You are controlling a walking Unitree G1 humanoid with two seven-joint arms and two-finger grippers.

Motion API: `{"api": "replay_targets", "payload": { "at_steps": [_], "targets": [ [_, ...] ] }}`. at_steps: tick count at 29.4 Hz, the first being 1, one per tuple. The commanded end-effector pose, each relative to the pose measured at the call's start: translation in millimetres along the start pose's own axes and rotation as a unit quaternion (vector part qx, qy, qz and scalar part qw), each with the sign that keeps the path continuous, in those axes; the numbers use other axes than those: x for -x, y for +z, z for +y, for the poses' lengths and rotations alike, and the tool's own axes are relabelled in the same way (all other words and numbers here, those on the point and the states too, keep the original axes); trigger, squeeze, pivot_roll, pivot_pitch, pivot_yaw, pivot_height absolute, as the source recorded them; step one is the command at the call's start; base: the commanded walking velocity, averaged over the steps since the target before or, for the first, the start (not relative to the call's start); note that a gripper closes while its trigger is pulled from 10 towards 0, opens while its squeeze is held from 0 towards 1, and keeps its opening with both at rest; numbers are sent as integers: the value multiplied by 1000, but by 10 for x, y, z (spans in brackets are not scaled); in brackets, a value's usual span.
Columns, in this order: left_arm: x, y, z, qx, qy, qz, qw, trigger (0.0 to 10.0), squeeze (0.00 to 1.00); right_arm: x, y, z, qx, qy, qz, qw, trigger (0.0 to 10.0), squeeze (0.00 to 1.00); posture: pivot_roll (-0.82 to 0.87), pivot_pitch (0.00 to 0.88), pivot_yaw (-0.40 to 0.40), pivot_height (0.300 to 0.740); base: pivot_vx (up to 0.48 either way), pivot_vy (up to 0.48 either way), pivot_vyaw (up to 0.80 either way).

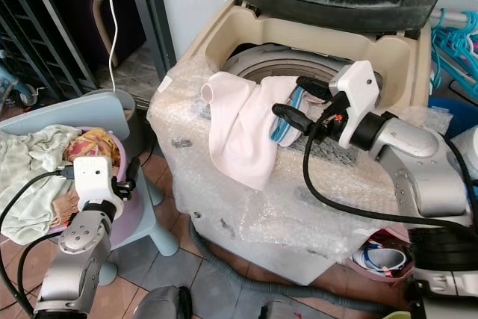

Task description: Clothes washing

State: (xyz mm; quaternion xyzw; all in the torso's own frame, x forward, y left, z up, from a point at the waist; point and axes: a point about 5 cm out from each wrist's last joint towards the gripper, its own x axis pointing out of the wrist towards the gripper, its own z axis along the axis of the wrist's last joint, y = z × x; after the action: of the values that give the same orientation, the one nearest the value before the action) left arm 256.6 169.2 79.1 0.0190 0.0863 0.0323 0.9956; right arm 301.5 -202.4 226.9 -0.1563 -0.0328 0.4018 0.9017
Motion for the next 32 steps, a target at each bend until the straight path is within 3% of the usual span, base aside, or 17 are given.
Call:
{"api": "replay_targets", "payload": {
  "at_steps": [1,2,6,7,9,10,12,14,15,16,17,18,20,26,29,31,32],
  "targets": [
    [-13,-7,-27,-3,-7,1,1000,10000,0,-82,-29,51,26,11,26,999,10000,0,-43,51,52,740,0,0,0],
    [-11,1,-45,-3,-10,0,1000,10000,0,-136,-93,103,46,18,48,998,10000,0,-40,51,51,740,0,0,0],
    [-5,17,-72,-4,-16,-3,1000,10000,0,-281,-167,325,29,65,52,996,10000,0,-32,54,50,740,0,0,0],
    [-3,18,-74,-3,-16,-3,1000,10000,0,-359,-281,403,40,74,81,993,2510,0,-30,55,49,740,0,0,0],
    [-1,19,-79,-3,-17,-3,1000,10000,0,-413,-366,440,47,74,100,991,2745,0,-28,57,48,740,0,0,0],
    [-1,20,-84,-3,-19,-3,1000,10000,0,-445,-399,432,42,63,106,991,3451,0,-26,57,47,740,0,0,0],
    [-1,21,-90,-3,-22,-4,1000,10000,0,-481,-433,419,37,49,112,992,3451,0,-26,57,47,740,0,0,0],
    [-3,26,-118,-6,-28,-5,1000,10000,0,-618,-500,241,15,-37,129,991,9490,0,-24,58,44,740,0,0,0],
    [-3,26,-118,-6,-28,-5,1000,10000,0,-618,-500,241,15,-37,129,991,9490,0,-24,58,44,740,0,0,0],
    [-5,33,-133,-6,-30,-7,1000,10000,0,-668,-520,94,-1,-100,138,985,10000,0,-21,57,42,740,0,0,0],
    [-5,33,-133,-6,-30,-7,1000,10000,0,-668,-520,94,-1,-100,138,985,10000,0,-21,57,42,740,0,0,0],
    [-4,36,-140,-6,-31,-8,999,10000,0,-672,-525,-61,-21,-163,141,976,10000,0,-20,58,42,740,0,0,0],
    [-3,37,-145,-6,-31,-8,999,10000,0,-633,-530,-229,-43,-226,144,963,10000,0,-18,58,41,740,0,0,0],
    [2,39,-151,-6,-32,-9,999,10000,0,-386,-461,-665,-97,-378,117,913,10000,0,-19,61,40,740,0,0,0],
    [-3,40,-154,-6,-32,-9,999,10000,0,-309,-178,-800,-66,-410,35,909,10000,0,-23,62,40,740,0,0,0],
    [-7,42,-157,-4,-32,-9,999,10000,0,-316,-107,-792,-66,-402,9,913,10000,0,-27,63,42,740,0,0,0],
    [-10,44,-160,-2,-32,-9,999,10000,0,-330,-35,-766,-76,-387,-26,919,10000,765,-29,63,43,740,0,0,0]
  ]
}}
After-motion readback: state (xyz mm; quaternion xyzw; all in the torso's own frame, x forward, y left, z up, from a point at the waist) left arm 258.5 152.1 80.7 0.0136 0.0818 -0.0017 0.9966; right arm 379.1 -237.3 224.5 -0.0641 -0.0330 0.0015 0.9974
